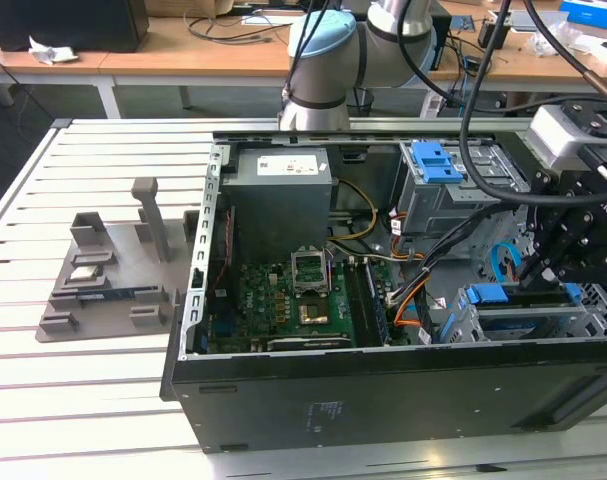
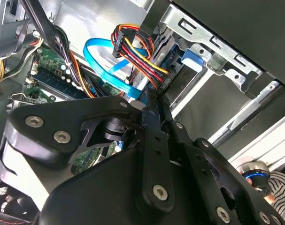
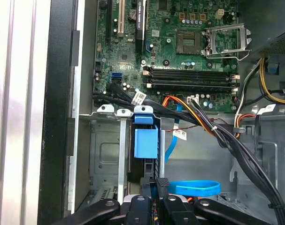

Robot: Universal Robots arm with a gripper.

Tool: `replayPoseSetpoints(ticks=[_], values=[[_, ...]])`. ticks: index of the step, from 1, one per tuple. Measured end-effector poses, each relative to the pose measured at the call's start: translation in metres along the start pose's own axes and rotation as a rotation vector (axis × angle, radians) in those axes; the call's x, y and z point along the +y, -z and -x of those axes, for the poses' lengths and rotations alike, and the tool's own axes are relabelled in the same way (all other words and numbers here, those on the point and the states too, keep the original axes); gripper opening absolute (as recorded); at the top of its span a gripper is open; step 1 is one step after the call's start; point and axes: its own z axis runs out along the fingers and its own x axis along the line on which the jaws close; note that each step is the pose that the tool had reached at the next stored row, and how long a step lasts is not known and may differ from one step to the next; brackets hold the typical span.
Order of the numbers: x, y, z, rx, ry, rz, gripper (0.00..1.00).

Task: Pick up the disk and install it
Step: 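Insert the second disk wire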

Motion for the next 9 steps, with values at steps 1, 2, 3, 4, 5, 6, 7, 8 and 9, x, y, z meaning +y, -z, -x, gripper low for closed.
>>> replayPoseSetpoints(ticks=[1,2,3,4,5,6,7,8,9], values=[[-0.0001,-0.0003,0.0,0.0,0.0,0.0,0.16],[-0.0006,-0.0005,0.0,0.0001,0.0,0.0001,0.16],[-0.0012,-0.0009,-0.0001,0.0001,0.0,0.0001,0.16],[-0.0016,-0.0013,-0.0001,0.0001,0.0,0.0001,0.16],[-0.002,-0.002,-0.0001,0.0001,0.0,0.0001,0.16],[-0.0023,-0.0032,-0.0001,0.0003,0.0,0.0001,0.16],[-0.0024,-0.0037,-0.0001,0.0003,0.0,0.0,0.16],[-0.0024,-0.0038,-0.0001,0.0002,0.0,0.0,0.16],[-0.0024,-0.0039,-0.0001,0.0,0.0,0.0,0.16]])
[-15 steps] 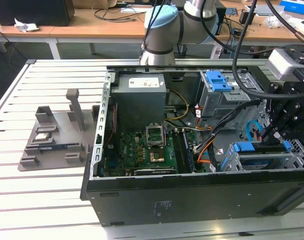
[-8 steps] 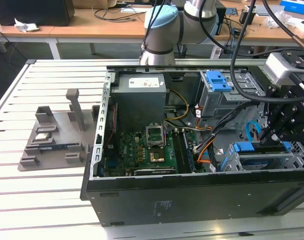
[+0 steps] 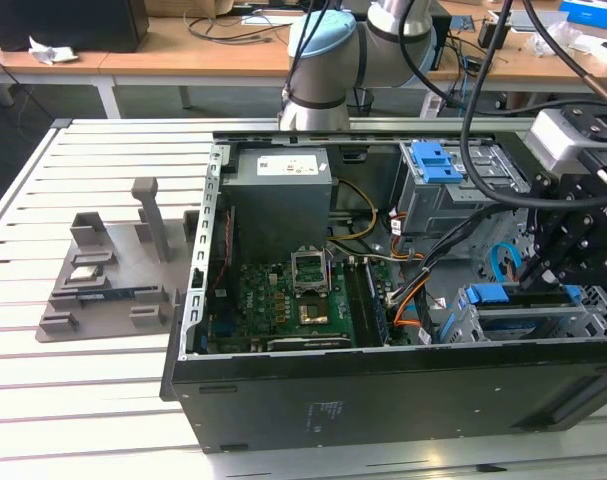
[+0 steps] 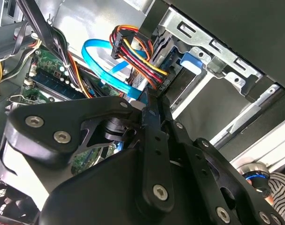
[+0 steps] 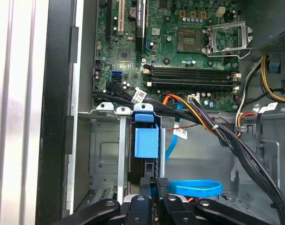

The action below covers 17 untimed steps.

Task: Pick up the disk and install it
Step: 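Insert the second disk wire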

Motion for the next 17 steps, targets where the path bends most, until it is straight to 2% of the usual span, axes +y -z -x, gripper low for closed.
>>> replayPoseSetpoints(ticks=[4,5,6,10,11,12,13,15,17], values=[[-0.0001,-0.0003,0.0,-0.0005,0.0,0.0,0.17],[-0.0001,-0.0002,0.0,-0.0002,0.0,0.0,0.24],[0.0002,0.0029,0.0001,-0.0004,0.0,0.0001,0.24],[0.0018,0.023,0.0011,0.0001,0.001,0.0,0.22],[0.0021,0.026,0.0012,-0.0001,0.001,0.0001,0.22],[0.0023,0.0291,0.0014,-0.0001,0.001,0.0001,0.16],[0.0028,0.0362,0.0019,0.0,0.001,-0.0001,0.11],[0.004,0.0519,0.003,0.0001,0.002,-0.0001,0.11],[0.0043,0.056,0.0031,-0.0001,0.002,0.0,0.11]])
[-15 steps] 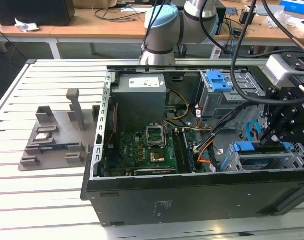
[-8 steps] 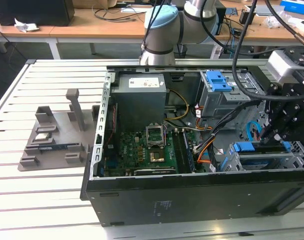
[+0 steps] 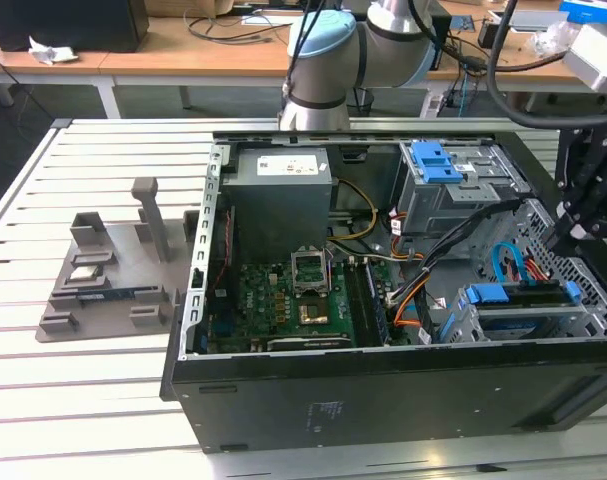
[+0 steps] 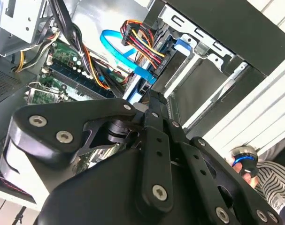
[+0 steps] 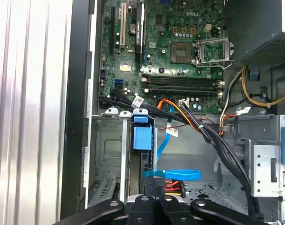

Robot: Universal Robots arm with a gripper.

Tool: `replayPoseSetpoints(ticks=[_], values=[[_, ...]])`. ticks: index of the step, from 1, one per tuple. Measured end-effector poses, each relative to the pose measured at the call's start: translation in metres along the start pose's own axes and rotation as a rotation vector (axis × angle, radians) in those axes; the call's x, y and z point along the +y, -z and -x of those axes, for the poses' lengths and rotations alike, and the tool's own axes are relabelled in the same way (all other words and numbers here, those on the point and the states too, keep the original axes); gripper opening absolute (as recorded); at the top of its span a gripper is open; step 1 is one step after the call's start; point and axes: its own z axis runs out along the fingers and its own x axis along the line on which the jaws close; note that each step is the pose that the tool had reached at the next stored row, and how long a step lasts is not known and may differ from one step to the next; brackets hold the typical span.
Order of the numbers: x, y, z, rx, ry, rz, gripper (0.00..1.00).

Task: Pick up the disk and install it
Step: 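Insert the second disk wire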

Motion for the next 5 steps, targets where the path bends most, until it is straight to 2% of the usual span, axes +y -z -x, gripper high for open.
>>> replayPoseSetpoints(ticks=[5], values=[[0.0,0.0003,0.0,0.0001,0.0,0.0,0.11]])
